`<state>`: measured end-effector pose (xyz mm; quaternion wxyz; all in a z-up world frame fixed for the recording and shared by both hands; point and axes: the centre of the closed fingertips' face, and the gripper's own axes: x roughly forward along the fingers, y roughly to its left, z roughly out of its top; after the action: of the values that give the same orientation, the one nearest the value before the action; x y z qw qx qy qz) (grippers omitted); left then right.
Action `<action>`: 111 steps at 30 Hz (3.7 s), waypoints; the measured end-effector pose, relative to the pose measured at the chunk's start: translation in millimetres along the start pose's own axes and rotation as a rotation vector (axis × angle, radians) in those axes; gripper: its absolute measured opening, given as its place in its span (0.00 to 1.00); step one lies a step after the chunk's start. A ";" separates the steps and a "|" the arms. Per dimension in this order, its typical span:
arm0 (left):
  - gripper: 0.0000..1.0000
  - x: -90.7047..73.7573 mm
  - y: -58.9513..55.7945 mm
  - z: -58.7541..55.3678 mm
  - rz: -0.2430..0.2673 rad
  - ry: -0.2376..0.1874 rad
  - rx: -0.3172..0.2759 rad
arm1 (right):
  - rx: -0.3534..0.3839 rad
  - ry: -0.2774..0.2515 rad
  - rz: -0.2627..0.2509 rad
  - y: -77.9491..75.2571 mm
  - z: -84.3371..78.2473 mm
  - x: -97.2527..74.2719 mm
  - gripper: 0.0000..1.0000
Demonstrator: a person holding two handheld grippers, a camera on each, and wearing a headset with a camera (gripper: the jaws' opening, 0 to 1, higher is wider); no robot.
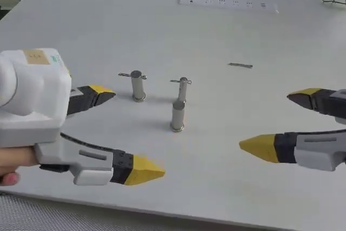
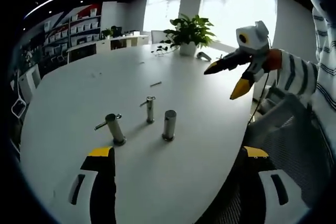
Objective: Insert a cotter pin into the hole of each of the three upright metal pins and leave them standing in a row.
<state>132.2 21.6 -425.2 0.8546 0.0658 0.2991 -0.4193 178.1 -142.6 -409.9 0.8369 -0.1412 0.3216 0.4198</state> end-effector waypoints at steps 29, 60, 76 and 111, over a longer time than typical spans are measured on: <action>0.96 -18.6 13.3 -11.3 0.114 -0.094 -0.121 | -0.410 0.301 0.074 -90.2 14.7 63.7 0.55; 0.98 -24.6 5.0 -18.1 0.115 -0.074 -0.125 | -0.487 0.453 0.056 -155.8 12.1 132.1 0.09; 0.95 -31.3 9.1 -19.3 0.138 -0.077 -0.157 | -0.531 0.516 0.142 -141.5 7.7 130.2 0.00; 0.90 -38.1 11.1 -13.2 0.143 -0.110 -0.159 | -0.779 0.319 0.019 -112.8 37.1 92.2 0.00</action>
<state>116.7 59.3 -415.9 0.8999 -0.0044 0.2787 -0.3353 323.8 -135.9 -446.3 0.6567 -0.5074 0.2654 0.4907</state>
